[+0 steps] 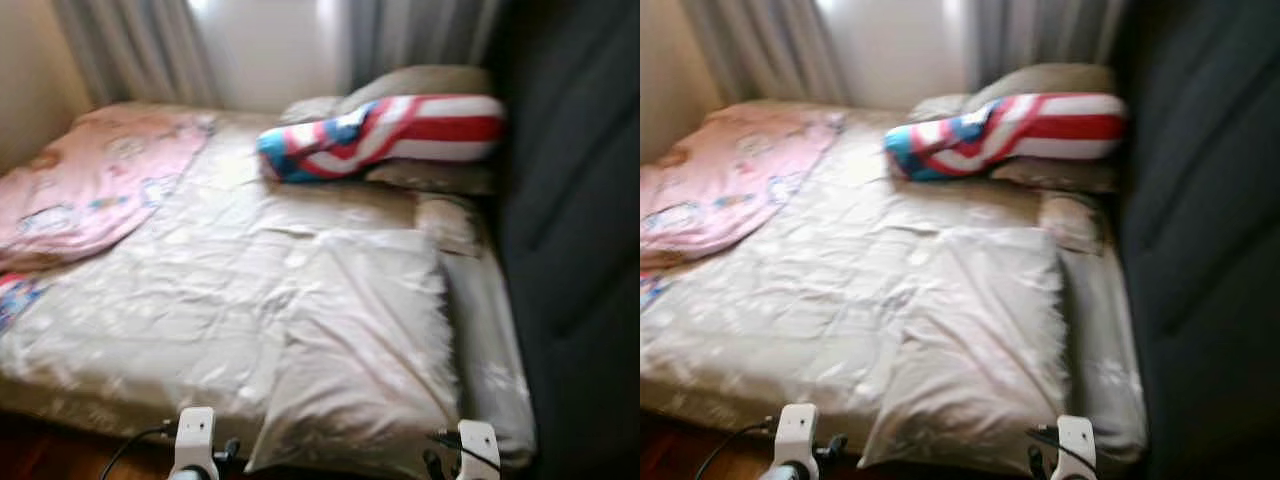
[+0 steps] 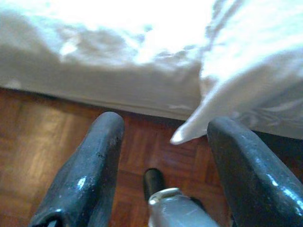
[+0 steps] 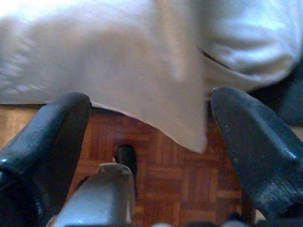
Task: Clean up the room
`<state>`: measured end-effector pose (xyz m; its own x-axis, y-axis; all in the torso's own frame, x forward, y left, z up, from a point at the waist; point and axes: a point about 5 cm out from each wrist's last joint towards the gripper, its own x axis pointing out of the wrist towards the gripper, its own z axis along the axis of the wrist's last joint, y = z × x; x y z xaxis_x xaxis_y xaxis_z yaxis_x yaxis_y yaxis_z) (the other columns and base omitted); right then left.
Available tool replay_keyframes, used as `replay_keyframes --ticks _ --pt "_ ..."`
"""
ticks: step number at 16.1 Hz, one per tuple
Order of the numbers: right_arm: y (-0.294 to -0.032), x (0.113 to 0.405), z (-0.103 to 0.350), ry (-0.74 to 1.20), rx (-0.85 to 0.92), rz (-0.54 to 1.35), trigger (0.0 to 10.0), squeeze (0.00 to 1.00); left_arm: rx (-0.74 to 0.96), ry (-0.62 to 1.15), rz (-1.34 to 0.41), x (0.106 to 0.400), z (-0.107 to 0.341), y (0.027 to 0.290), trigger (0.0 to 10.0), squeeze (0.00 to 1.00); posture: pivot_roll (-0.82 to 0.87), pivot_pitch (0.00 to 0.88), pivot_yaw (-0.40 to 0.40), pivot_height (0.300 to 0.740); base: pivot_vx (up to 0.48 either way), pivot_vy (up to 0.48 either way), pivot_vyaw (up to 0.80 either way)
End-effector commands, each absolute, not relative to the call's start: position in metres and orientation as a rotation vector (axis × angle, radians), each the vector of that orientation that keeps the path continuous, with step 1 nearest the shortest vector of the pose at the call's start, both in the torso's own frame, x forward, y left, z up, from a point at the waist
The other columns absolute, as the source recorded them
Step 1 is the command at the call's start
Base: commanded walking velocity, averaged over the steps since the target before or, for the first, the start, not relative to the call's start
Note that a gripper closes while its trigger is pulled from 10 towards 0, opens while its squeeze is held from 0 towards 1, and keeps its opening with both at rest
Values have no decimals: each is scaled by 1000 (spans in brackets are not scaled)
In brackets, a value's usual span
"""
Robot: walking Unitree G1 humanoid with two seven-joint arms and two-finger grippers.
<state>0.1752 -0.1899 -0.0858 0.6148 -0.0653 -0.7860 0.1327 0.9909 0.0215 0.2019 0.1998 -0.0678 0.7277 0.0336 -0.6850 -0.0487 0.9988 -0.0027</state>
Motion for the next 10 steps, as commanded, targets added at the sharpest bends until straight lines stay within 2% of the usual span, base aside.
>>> replay_keyframes --ticks 1,2,5,7,10 --pt "-190 173 -87 914 80 -113 10000 0 -10 773 25 200 -70 196 10000 0 -45 11 -16 740 0 0 -756" --pt "-189 173 -87 913 79 -112 10000 0 -17 781 27 199 -71 195 10000 0 -45 11 -16 740 0 0 -756" --pt "-189 172 -87 917 75 -110 10000 0 -17 805 27 191 -76 192 10000 0 -43 15 -17 740 0 379 -756" --pt "-189 172 -88 919 76 -108 10000 0 -7 815 28 186 -77 195 10000 0 -42 16 -16 740 0 0 -684" --pt "-188 173 -87 908 80 -108 10000 0 7 798 27 188 -75 199 10000 0 -40 17 -14 740 0 0 0"
